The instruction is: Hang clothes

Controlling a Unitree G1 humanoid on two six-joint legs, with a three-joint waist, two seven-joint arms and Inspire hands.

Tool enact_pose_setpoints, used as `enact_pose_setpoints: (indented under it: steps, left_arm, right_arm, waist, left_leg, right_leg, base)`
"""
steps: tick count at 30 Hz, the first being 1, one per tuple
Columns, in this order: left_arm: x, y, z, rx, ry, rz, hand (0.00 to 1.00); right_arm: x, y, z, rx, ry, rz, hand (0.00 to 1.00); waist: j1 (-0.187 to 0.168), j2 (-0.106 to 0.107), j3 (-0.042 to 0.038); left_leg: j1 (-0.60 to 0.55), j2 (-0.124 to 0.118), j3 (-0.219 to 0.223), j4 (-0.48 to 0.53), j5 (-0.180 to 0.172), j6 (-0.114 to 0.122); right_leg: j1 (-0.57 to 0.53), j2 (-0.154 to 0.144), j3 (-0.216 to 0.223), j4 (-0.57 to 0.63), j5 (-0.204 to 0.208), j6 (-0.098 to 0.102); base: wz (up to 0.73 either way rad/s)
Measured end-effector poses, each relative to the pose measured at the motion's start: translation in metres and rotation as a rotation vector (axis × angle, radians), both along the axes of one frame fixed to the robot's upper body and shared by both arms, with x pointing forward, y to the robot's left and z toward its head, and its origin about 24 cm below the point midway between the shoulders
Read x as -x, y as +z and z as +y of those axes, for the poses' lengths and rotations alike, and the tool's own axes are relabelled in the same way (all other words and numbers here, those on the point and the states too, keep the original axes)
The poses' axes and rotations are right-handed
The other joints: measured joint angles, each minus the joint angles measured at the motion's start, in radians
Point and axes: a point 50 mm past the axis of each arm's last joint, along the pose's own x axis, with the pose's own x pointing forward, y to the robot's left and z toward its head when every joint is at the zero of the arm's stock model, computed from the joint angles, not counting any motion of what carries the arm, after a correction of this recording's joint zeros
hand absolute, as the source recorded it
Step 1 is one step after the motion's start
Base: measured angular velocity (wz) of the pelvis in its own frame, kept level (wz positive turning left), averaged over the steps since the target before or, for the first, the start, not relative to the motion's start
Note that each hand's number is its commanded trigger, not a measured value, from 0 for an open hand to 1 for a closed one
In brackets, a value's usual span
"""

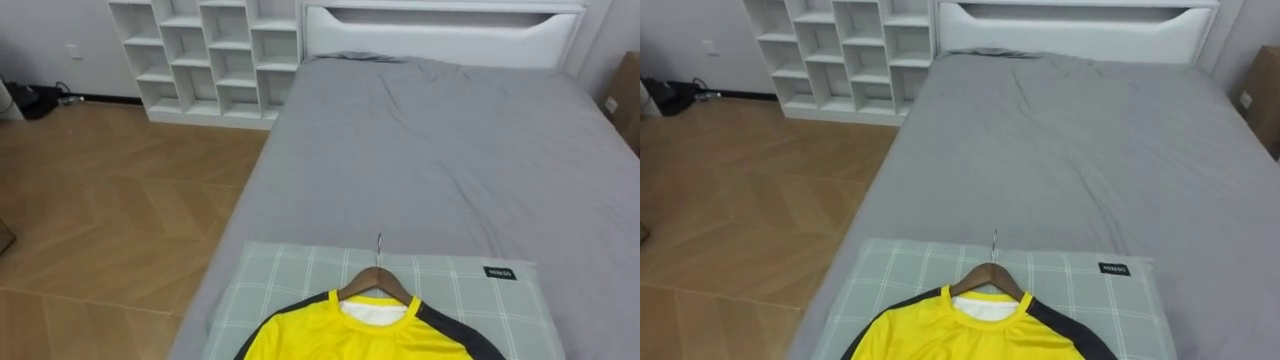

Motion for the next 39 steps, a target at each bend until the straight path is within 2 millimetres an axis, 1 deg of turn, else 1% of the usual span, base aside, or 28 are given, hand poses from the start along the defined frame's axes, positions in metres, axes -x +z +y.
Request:
enact_pose_setpoints:
  steps: [1, 3, 4, 5, 7, 8, 10, 14, 16, 20, 22, 26, 28, 33, 39]
  left_arm:
    - [-0.009, 0.007, -0.001, -0.04, -0.043, -0.021, 0.0]
    - [-0.024, 0.017, -0.004, -0.097, -0.1, -0.058, 0.0]
    - [-0.034, 0.025, -0.006, -0.128, -0.134, -0.091, 0.0]
    - [-0.038, 0.03, -0.007, -0.146, -0.15, -0.11, 0.0]
    - [-0.056, 0.047, -0.008, -0.213, -0.203, -0.176, 0.0]
    - [-0.06, 0.049, -0.009, -0.227, -0.216, -0.186, 0.0]
    - [-0.069, 0.058, -0.011, -0.267, -0.249, -0.211, 0.0]
    - [-0.078, 0.062, -0.02, -0.303, -0.318, -0.22, 0.0]
    - [-0.082, 0.064, -0.026, -0.335, -0.37, -0.211, 0.0]
    - [-0.095, 0.075, -0.04, -0.42, -0.487, -0.225, 0.0]
    - [-0.1, 0.081, -0.047, -0.451, -0.544, -0.235, 0.0]
    - [-0.104, 0.085, -0.052, -0.506, -0.624, -0.209, 0.0]
    - [-0.106, 0.085, -0.055, -0.51, -0.657, -0.201, 0.0]
    - [-0.11, 0.085, -0.059, -0.499, -0.693, -0.195, 0.0]
    - [-0.113, 0.086, -0.058, -0.525, -0.75, -0.155, 0.0]
  right_arm:
    - [-0.001, 0.0, 0.0, 0.001, 0.003, -0.001, 0.0]
    - [-0.003, 0.0, 0.0, 0.003, 0.014, -0.003, 0.0]
    - [-0.003, 0.0, 0.0, 0.001, 0.014, -0.004, 0.0]
    - [-0.003, 0.0, 0.0, 0.0, 0.014, -0.005, 0.0]
    - [-0.004, 0.0, 0.0, -0.003, 0.017, -0.007, 0.0]
    - [-0.003, 0.0, 0.0, -0.005, 0.018, -0.007, 0.0]
    - [-0.003, 0.0, 0.0, -0.013, 0.019, -0.008, 0.0]
    - [-0.002, 0.0, 0.0, -0.025, 0.022, -0.008, 0.0]
    - [0.0, 0.0, 0.0, -0.03, 0.023, -0.005, 0.0]
    - [0.0, 0.0, 0.0, -0.033, 0.027, -0.008, 0.0]
    - [0.0, 0.0, 0.001, -0.043, 0.039, -0.009, 0.0]
    - [0.0, 0.0, 0.002, -0.064, 0.046, -0.014, 0.0]
    - [-0.001, 0.0, 0.002, -0.064, 0.055, -0.011, 0.0]
    - [-0.001, 0.0, 0.001, -0.07, 0.057, -0.009, 0.0]
    - [-0.002, 0.0, 0.0, -0.061, 0.084, -0.004, 0.0]
  waist:
    - [-0.003, 0.003, 0.0025]
    - [-0.008, 0.004, 0.0039]
    - [-0.013, 0.003, 0.0031]
    - [-0.018, 0.002, 0.0029]
    - [-0.029, 0.004, 0.004]
    - [-0.029, 0.004, 0.0032]
    - [-0.054, 0.011, 0.0034]
    - [-0.082, 0.02, 0.0026]
    - [-0.09, 0.022, 0.002]
    - [-0.09, 0.023, 0.0012]
    - [-0.088, 0.023, 0.001]
    - [-0.094, 0.024, 0.0006]
    - [-0.107, 0.024, 0.0008]
    - [-0.11, 0.026, 0.0012]
    - [-0.127, 0.033, 0.0041]
  left_leg:
    - [-0.002, -0.001, 0.0, 0.001, 0.0, 0.0]
    - [-0.003, -0.002, 0.0, 0.002, 0.0, 0.0]
    - [-0.003, -0.002, -0.001, 0.002, 0.0, 0.0]
    - [-0.002, -0.003, -0.001, 0.003, 0.0, 0.0]
    - [0.001, -0.003, 0.001, 0.002, 0.0, 0.0]
    - [0.002, -0.003, 0.001, 0.002, 0.0, 0.0]
    - [0.003, -0.003, 0.002, 0.0, 0.0, 0.0]
    - [0.002, -0.002, 0.004, 0.0, 0.0, 0.001]
    - [0.0, -0.002, 0.004, 0.004, 0.0, 0.0]
    - [-0.004, 0.001, 0.01, 0.004, 0.0, 0.0]
    - [-0.002, 0.004, 0.024, 0.004, 0.0, 0.0]
    - [0.003, 0.006, 0.03, 0.003, 0.0, 0.0]
    - [0.003, 0.006, 0.03, 0.003, 0.0, 0.0]
    - [0.001, 0.006, 0.033, 0.003, 0.0, 0.0]
    - [-0.003, 0.006, 0.039, 0.003, 0.0, 0.0]
  right_leg:
    - [0.002, -0.001, -0.001, -0.002, 0.0, 0.0]
    - [0.003, -0.002, 0.0, -0.003, 0.0, 0.0]
    - [0.003, -0.002, 0.0, -0.002, 0.0, 0.0]
    - [0.003, -0.003, -0.001, 0.0, 0.0, 0.0]
    - [0.003, -0.003, 0.002, 0.003, 0.0, 0.0]
    - [0.005, -0.003, 0.002, 0.004, 0.0, 0.0]
    - [0.004, -0.002, 0.004, 0.003, 0.0, 0.0]
    - [-0.001, 0.003, 0.008, 0.003, 0.0, 0.0]
    - [-0.002, 0.002, 0.008, 0.004, 0.0, 0.0]
    - [-0.009, 0.002, 0.014, 0.003, 0.001, -0.001]
    - [-0.01, 0.004, 0.025, 0.003, 0.003, -0.004]
    - [-0.01, 0.006, 0.032, 0.004, 0.004, -0.006]
    - [-0.01, 0.006, 0.033, 0.005, 0.005, -0.007]
    - [-0.014, 0.006, 0.041, 0.006, 0.007, -0.005]
    - [-0.017, 0.006, 0.047, 0.009, 0.009, -0.003]
  base:
    - [0.0]
    - [0.0]
    - [0.0]
    - [0.0]
    - [-0.03]
    - [-0.05]
    - [0.0]
    - [-0.03]
    - [0.0]
    - [-0.04]
    - [-0.16]
    - [-0.11]
    - [0.0]
    - [0.0]
    - [-0.01]
